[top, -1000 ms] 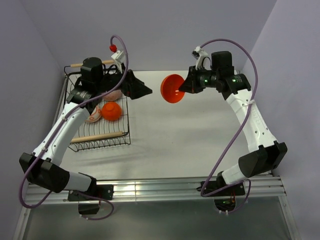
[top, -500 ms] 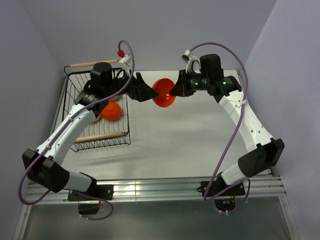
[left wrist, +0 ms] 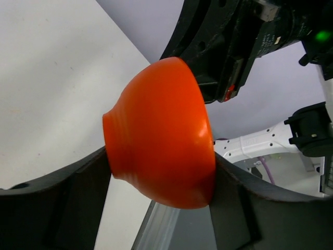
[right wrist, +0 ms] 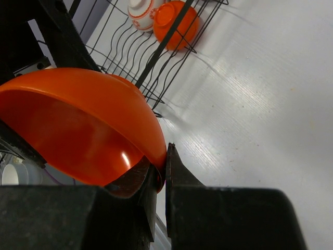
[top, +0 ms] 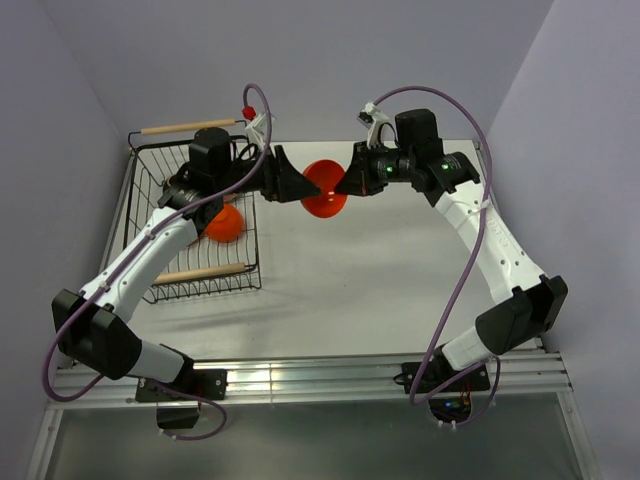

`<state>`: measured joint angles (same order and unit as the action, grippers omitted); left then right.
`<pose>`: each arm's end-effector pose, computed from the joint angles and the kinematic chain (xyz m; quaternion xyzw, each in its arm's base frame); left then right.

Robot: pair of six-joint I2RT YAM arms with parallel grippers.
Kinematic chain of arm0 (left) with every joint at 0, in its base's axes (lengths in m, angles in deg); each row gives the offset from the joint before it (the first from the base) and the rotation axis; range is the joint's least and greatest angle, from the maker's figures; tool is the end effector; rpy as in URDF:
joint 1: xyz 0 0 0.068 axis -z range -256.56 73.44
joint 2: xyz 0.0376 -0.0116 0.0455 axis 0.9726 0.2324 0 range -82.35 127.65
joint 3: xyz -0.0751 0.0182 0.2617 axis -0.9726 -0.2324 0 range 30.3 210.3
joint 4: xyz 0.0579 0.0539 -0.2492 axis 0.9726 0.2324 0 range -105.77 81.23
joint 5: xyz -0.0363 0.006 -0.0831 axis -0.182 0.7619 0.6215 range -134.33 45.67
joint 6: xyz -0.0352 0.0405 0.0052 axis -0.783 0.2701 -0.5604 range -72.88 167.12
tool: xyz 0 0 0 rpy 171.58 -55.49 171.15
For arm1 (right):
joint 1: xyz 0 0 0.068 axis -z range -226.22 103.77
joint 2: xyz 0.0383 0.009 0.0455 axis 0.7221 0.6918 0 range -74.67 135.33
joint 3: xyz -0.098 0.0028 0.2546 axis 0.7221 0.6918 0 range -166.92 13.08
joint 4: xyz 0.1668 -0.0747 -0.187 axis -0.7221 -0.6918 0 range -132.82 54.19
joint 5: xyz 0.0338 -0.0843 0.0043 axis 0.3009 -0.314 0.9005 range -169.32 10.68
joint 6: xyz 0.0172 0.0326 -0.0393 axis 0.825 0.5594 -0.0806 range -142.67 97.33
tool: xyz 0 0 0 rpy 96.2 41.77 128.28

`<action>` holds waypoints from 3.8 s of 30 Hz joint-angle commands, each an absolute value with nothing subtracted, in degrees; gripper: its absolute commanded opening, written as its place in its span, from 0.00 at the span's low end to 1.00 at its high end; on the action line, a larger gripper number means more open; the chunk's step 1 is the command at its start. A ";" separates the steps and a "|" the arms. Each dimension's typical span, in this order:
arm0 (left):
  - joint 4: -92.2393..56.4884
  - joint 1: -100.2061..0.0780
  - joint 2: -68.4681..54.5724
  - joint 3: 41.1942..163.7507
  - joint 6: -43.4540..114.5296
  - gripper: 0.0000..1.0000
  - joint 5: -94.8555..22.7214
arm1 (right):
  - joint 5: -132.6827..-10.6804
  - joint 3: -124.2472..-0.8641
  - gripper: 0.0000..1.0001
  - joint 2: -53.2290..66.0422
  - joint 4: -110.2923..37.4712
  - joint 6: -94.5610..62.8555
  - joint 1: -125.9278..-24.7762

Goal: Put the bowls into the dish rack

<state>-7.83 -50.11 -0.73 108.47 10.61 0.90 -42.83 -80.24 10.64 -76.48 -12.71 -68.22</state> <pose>0.2813 -0.1682 0.4003 0.1800 0.7329 -0.5591 0.3433 0.2880 0.1390 0.4148 -0.2367 0.8129 0.3896 0.3624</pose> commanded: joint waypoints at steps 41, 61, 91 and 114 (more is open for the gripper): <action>1.62 -61.00 -4.92 106.33 12.66 0.00 -2.93 | -39.33 -83.69 0.85 11.63 -81.25 -17.74 -68.02; 43.53 -80.87 2.46 132.96 60.99 0.00 -29.29 | -41.44 -84.39 0.85 12.78 -84.77 -20.56 -65.21; 45.67 -68.13 5.00 108.62 55.39 0.00 -77.10 | -42.14 -79.38 0.85 12.16 -83.19 -21.44 -63.89; 41.01 -66.37 13.97 107.21 50.19 0.08 -81.42 | -41.27 -77.89 0.85 11.19 -83.36 -22.05 -61.25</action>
<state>42.14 -66.85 13.65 107.62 51.72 -79.40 -42.18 -77.55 13.14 -84.37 -21.13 -61.71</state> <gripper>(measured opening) 0.679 0.850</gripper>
